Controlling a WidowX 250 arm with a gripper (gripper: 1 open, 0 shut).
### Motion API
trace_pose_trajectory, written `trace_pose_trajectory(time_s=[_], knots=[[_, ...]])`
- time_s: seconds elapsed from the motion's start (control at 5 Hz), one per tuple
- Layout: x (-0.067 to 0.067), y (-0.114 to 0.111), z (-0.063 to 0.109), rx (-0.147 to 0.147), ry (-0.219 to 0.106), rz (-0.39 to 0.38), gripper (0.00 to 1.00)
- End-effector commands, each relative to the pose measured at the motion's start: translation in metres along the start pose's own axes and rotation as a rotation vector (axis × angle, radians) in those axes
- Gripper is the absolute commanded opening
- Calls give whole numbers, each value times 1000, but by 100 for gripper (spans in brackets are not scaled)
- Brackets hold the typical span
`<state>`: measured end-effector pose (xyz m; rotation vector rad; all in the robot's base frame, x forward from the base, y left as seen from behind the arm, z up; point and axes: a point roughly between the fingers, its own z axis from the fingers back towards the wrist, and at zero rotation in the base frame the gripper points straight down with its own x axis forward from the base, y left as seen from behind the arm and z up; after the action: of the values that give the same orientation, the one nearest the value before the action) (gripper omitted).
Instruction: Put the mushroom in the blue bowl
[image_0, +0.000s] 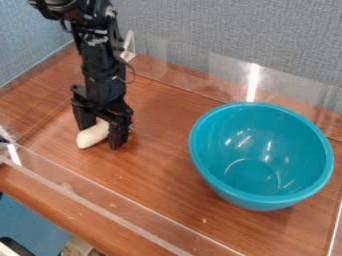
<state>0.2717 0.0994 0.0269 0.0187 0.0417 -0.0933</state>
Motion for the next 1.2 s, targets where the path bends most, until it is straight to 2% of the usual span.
trace_pose_trajectory(time_s=[0.0, 0.2, 0.4, 0.6, 1.0], knots=[[5, 1, 12, 15, -39, -13, 0], [4, 0, 16, 15, -43, -20, 0], [4, -4, 32, 19, -63, -18, 0], [7, -17, 59, 29, -103, -41, 0], [29, -87, 134, 67, -227, -278, 0]])
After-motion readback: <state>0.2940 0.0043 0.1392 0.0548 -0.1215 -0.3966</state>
